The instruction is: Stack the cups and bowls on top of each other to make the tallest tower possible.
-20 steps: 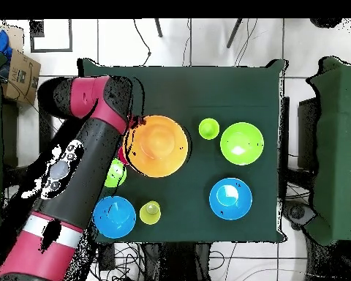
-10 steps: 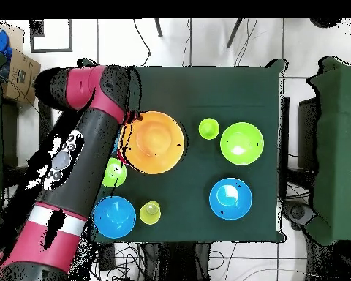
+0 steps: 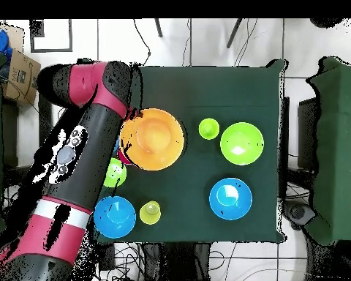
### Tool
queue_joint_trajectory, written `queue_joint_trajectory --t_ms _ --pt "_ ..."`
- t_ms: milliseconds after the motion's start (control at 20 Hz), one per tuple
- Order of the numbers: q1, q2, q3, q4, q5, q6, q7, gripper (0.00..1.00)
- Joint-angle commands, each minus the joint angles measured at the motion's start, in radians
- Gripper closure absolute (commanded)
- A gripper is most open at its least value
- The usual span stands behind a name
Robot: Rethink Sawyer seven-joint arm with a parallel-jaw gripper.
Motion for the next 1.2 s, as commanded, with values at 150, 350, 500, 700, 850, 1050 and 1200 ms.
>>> queue_joint_trajectory --t_ms 150,350,500,700,850,1050,1200 --pt "-0.020 0.020 0.060 -0.036 0.004 0.076 0.204 1.00" --pt "-0.020 0.023 0.061 -0.034 0.003 0.081 0.199 1.00" --pt "-0.020 0.020 0.060 -0.031 0.004 0.094 0.193 1.00" --pt "-0.023 0.022 0.061 -0.032 0.003 0.108 0.182 1.00" --pt "-0.024 0.030 0.062 -0.036 0.003 0.108 0.182 1.00" --pt "-0.027 0.044 0.058 -0.046 0.003 0.105 0.190 1.00" --pt "-0.032 0.056 0.060 -0.053 0.005 0.089 0.195 1.00"
